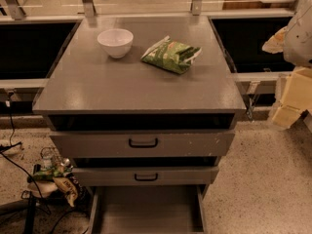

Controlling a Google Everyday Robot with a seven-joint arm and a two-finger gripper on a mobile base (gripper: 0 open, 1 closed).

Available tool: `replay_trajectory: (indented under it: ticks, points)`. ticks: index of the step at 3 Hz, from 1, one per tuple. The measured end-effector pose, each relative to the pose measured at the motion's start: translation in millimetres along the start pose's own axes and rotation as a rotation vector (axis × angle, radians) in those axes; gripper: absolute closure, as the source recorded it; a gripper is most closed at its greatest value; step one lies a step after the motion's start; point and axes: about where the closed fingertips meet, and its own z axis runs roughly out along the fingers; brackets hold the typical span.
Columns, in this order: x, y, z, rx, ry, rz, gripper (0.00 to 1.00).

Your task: Place green jalapeno chip bag into bottom drawer

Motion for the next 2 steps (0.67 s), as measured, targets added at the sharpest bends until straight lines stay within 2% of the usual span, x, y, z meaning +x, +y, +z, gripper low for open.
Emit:
replay_trajectory:
  ticks: [1,2]
  points:
    - [-0.1,-0.1,0.0,0.000,0.000,0.000,0.00]
    - [-13.1,-21.8,7.4,0.006,-0.014,-0.012,0.00]
